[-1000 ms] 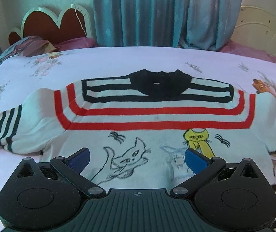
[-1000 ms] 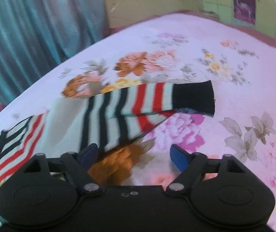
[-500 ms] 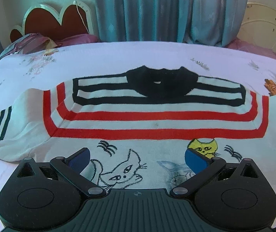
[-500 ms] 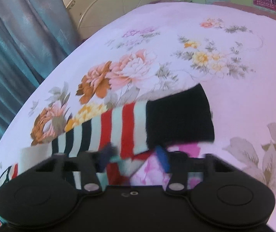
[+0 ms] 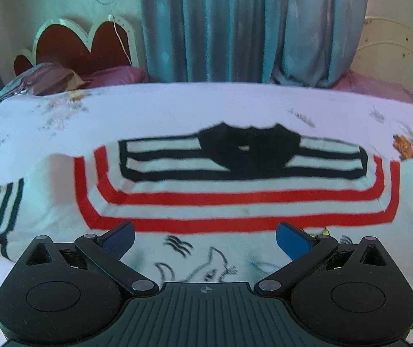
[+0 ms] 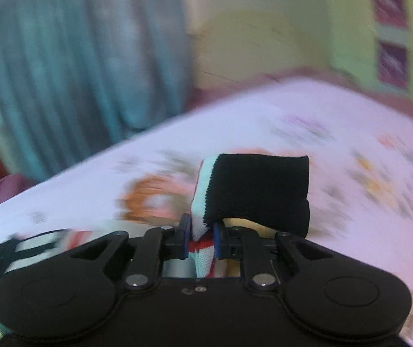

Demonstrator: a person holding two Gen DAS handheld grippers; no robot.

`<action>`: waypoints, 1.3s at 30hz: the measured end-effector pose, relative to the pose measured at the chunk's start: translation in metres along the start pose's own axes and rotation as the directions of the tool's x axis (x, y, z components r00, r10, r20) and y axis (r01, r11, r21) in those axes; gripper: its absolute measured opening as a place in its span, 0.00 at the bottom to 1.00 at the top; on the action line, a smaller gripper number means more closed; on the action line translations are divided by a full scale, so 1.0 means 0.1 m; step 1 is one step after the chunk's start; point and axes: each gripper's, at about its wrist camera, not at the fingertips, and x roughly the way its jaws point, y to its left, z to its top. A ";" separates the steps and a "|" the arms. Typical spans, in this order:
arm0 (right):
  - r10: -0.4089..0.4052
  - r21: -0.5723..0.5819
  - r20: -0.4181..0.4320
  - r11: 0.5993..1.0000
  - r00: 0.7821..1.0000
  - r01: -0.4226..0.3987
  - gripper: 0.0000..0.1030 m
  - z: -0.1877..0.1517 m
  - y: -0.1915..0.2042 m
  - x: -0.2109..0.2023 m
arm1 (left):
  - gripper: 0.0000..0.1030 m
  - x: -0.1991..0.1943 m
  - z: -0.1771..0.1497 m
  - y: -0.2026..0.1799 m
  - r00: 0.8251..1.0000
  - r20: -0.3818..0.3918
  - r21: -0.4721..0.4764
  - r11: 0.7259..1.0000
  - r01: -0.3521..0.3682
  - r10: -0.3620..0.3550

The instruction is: Fold small clothes

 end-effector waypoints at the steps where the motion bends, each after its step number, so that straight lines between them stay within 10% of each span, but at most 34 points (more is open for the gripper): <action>1: 0.045 -0.041 0.002 0.998 0.999 -0.045 0.14 0.00 0.21 -0.05 | 1.00 -0.03 0.02 0.05 1.000 0.003 -0.008 1.000 0.003 -0.003; 10: 0.338 -0.231 -0.198 0.896 0.920 -0.379 0.15 -0.63 1.87 -0.13 | 1.00 -0.05 0.04 0.56 0.997 -0.007 -0.102 0.992 0.071 -0.072; 16: 0.365 -0.308 -0.364 0.821 0.857 -0.481 0.55 -1.11 2.50 -0.07 | 1.00 0.07 -0.06 0.67 0.979 -0.070 -0.136 0.974 0.180 -0.191; 27: 0.192 -0.347 -0.180 0.905 0.965 -0.245 0.60 -0.95 1.59 -0.60 | 0.99 0.42 -0.24 0.26 0.905 -0.177 -0.173 0.918 0.357 -0.386; 34: 0.057 -0.273 -0.212 0.955 0.976 -0.115 0.60 -1.07 1.15 -0.32 | 0.53 0.54 -0.33 0.33 0.915 -0.119 -0.189 0.914 0.360 -0.385; 36: 0.049 -0.257 -0.227 0.960 0.973 -0.108 0.60 -1.10 1.12 -0.24 | 0.18 0.58 -0.33 0.37 0.897 -0.095 -0.193 0.892 0.409 -0.432; 39: 0.046 -0.229 -0.248 0.968 0.968 -0.105 0.59 -1.11 1.11 -0.12 | 0.11 0.54 -0.30 0.35 0.896 -0.074 -0.171 0.891 0.421 -0.438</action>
